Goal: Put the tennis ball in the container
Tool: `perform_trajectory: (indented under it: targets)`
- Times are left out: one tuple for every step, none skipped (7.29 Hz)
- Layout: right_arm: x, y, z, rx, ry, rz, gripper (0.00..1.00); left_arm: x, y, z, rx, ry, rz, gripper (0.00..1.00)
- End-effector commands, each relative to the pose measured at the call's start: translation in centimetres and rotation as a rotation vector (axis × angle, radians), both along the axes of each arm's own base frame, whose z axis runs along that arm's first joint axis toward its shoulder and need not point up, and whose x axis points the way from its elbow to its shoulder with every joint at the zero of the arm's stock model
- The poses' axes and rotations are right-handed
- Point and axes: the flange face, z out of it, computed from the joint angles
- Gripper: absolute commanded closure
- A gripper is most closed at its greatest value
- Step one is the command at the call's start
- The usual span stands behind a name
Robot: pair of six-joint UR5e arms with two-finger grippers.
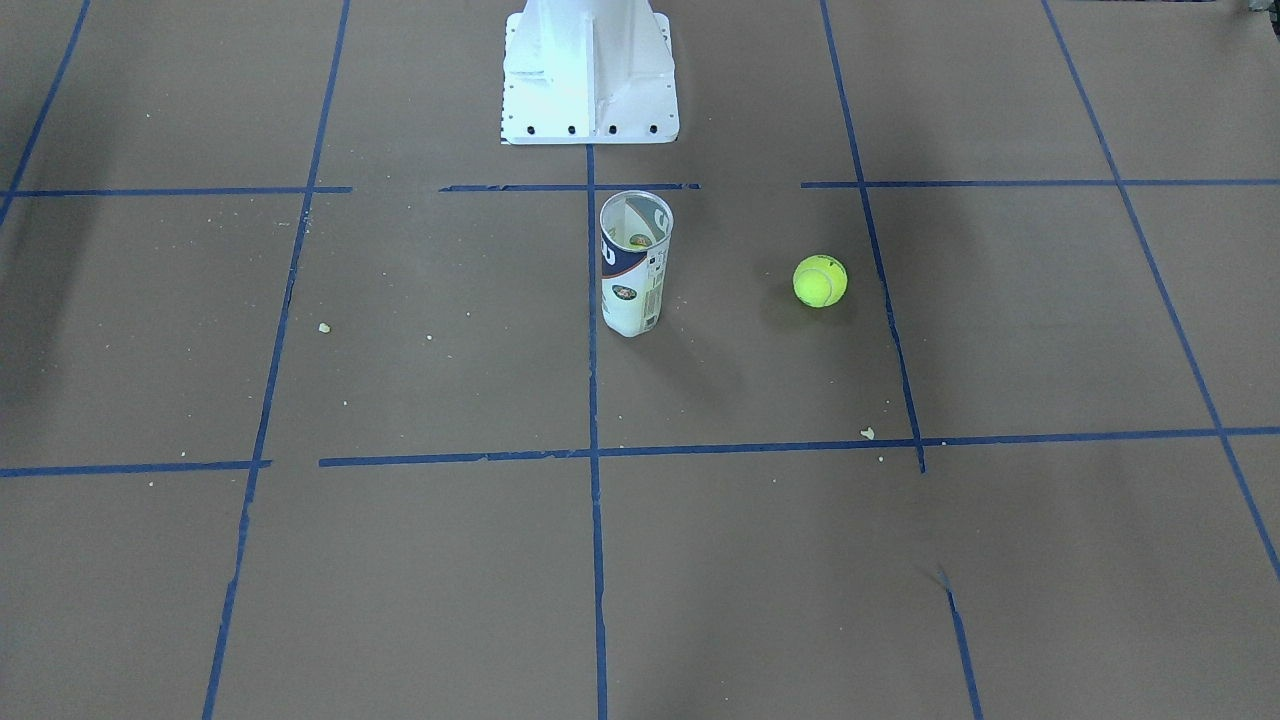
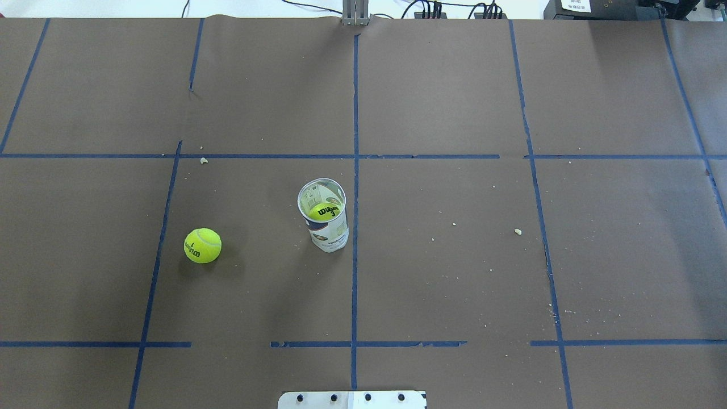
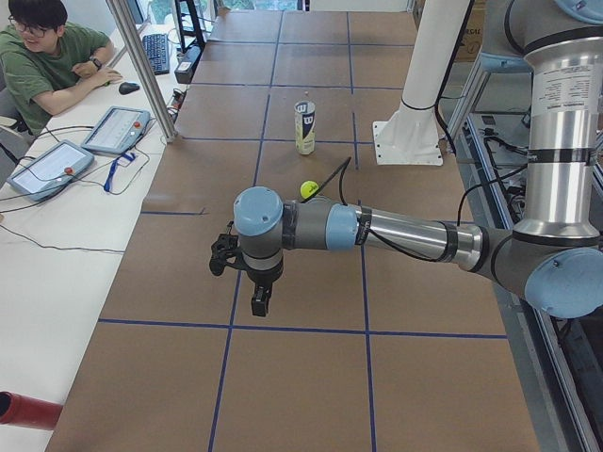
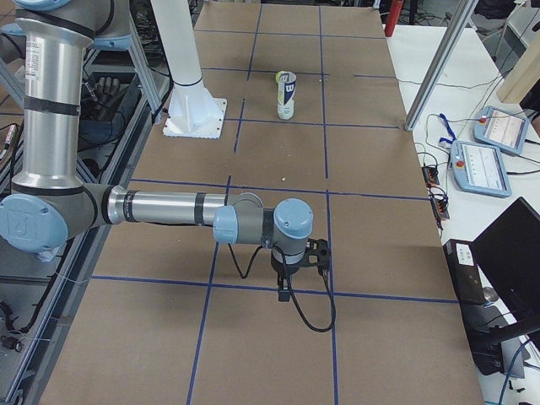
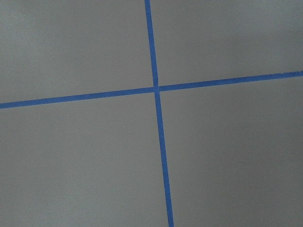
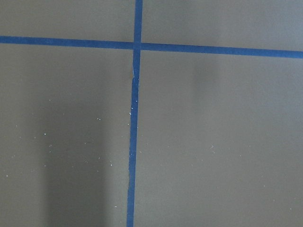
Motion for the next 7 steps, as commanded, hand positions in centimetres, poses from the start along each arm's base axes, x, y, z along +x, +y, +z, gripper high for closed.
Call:
perform_trajectory:
  targets:
    - [0.0, 0.0, 0.0, -0.001, 0.0, 0.0, 0.0, 0.1, -0.1, 0.2, -0.003, 0.001, 0.001, 0.0]
    - [0.0, 0.0, 0.0, 0.001, 0.0, 0.0, 0.0, 0.1, -0.1, 0.3, -0.005, -0.001, 0.001, 0.0]
    - [0.0, 0.0, 0.0, 0.001, 0.0, 0.0, 0.0, 0.1, -0.1, 0.3, -0.005, -0.001, 0.001, 0.0]
    - [0.0, 0.0, 0.0, -0.001, 0.0, 0.0, 0.0, 0.2, -0.3, 0.0, 0.001, 0.001, 0.002, 0.0]
    - [0.0, 0.0, 0.0, -0.001, 0.0, 0.0, 0.0, 0.2, -0.5, -0.4, 0.006, 0.004, -0.002, 0.0]
    - [0.0, 0.0, 0.0, 0.001, 0.0, 0.0, 0.0, 0.2, -1.2, -0.9, 0.032, 0.004, -0.003, 0.0]
    - [0.0, 0.0, 0.0, 0.001, 0.0, 0.0, 0.0, 0.2, -1.5, -1.0, 0.073, 0.006, 0.0, 0.0]
